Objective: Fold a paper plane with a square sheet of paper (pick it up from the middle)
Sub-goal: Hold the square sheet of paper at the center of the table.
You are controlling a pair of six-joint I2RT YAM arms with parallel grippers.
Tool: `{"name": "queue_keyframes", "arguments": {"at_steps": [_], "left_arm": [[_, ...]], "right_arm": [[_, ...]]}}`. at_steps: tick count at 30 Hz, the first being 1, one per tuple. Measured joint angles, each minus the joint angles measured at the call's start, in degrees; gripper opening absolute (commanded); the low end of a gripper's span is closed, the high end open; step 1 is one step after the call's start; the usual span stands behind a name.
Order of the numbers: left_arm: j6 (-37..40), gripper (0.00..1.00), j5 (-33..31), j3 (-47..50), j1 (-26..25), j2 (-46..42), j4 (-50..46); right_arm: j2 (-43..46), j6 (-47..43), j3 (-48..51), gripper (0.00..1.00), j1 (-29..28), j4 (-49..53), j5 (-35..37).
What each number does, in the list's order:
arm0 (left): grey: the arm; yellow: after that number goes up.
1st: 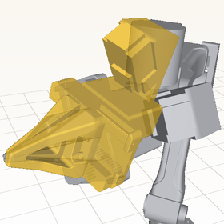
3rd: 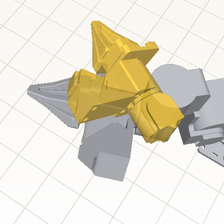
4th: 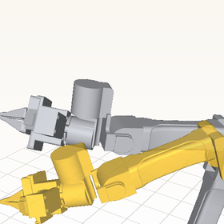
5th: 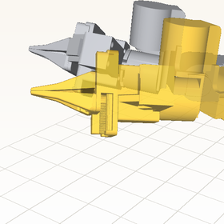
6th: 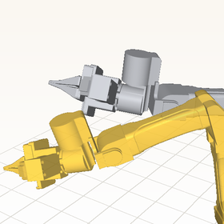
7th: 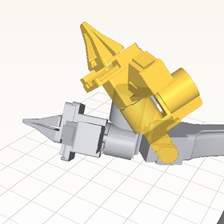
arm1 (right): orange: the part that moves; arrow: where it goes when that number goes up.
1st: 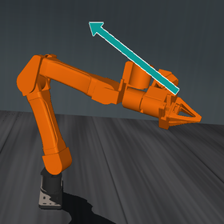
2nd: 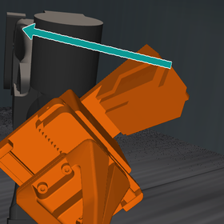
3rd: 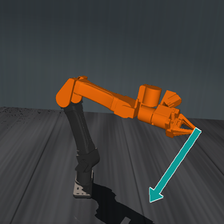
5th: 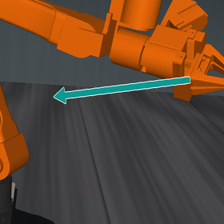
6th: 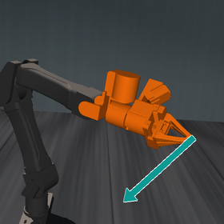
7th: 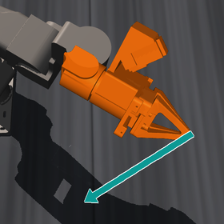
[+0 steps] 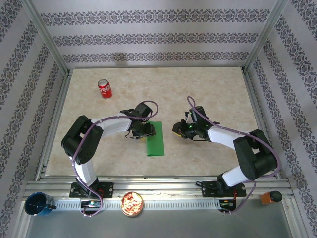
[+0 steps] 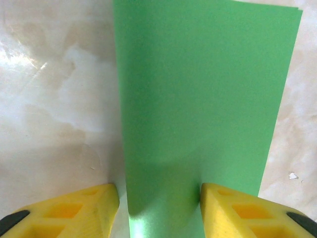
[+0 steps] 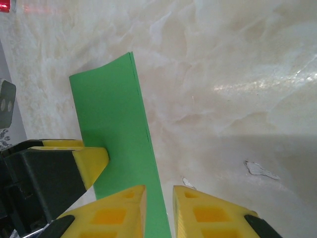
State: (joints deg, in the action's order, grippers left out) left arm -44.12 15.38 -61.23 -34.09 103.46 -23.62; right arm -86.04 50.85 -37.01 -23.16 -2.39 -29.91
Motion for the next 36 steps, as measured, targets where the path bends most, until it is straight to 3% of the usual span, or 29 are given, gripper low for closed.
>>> {"name": "queue_keyframes", "arguments": {"at_steps": [32, 36], "left_arm": [[0.8, 0.51, -1.1, -1.6, -0.7, 1.0, -2.0], [0.8, 0.51, -1.1, -1.6, -0.7, 1.0, -2.0]], "right_arm": [[-2.6, -0.2, -2.6, 0.18, -2.6, -0.4, -2.4], [-3.2, -0.2, -3.1, 0.14, -3.3, -0.5, -2.7]]}}
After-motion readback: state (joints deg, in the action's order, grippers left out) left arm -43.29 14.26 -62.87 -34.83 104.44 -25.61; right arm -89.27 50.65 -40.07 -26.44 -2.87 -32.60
